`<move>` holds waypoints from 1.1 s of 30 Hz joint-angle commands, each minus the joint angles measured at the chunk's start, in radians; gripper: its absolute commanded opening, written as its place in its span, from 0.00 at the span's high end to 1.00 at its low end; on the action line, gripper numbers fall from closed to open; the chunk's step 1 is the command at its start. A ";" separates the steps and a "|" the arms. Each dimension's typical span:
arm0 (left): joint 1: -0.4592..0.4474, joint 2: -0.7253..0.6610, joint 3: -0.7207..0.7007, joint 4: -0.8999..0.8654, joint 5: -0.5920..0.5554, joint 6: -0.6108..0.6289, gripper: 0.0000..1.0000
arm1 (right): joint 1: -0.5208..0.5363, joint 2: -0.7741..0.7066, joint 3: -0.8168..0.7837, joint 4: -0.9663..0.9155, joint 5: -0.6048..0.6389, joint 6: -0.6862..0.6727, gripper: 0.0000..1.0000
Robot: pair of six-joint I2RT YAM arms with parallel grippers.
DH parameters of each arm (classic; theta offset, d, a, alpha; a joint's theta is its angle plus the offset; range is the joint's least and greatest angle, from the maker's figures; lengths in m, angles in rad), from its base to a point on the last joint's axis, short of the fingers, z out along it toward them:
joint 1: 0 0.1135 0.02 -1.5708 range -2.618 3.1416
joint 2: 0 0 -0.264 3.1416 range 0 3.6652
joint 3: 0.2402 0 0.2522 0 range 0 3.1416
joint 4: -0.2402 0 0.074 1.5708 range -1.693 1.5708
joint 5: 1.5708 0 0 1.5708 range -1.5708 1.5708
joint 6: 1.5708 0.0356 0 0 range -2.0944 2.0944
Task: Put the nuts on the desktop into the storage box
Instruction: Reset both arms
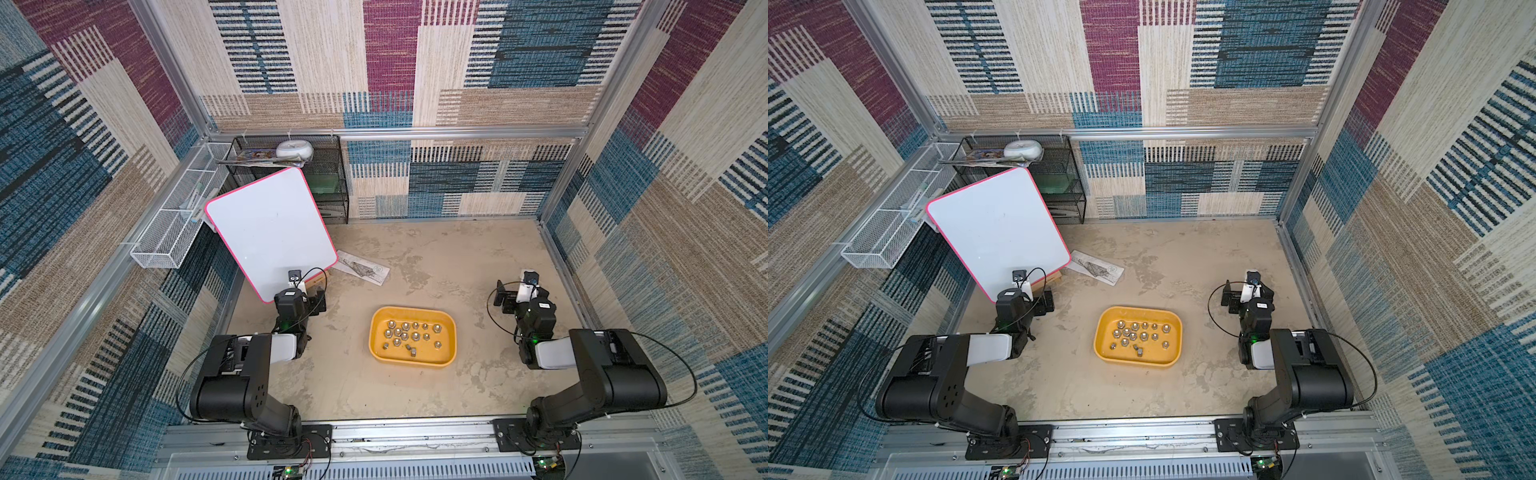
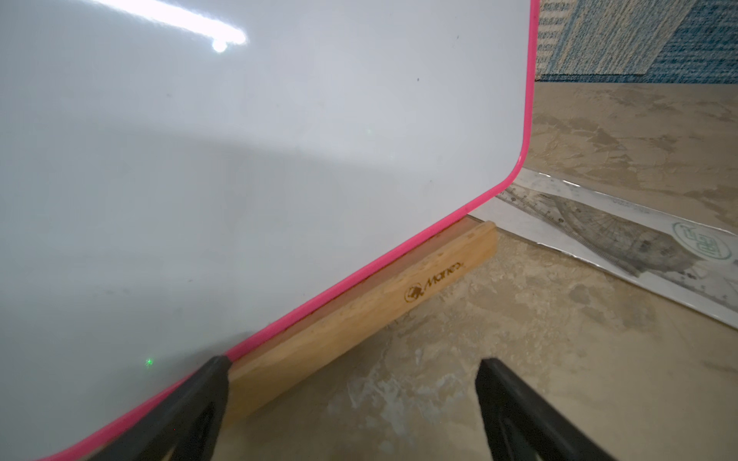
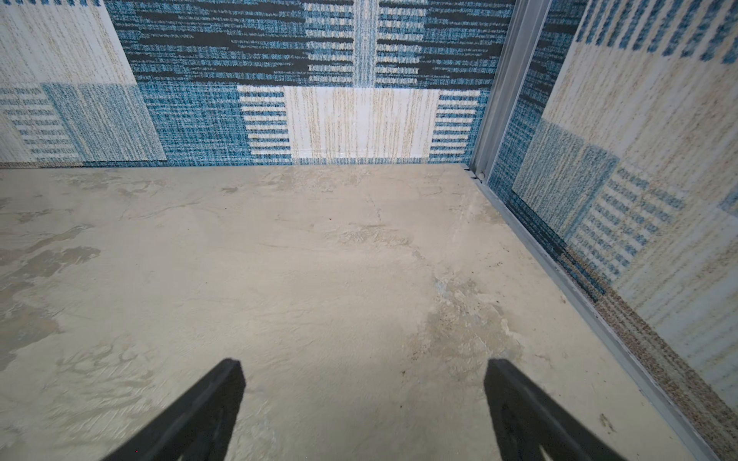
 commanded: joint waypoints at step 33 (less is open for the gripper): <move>0.002 0.000 0.001 0.025 0.017 0.009 0.00 | -0.025 -0.004 0.009 0.007 -0.165 -0.023 0.01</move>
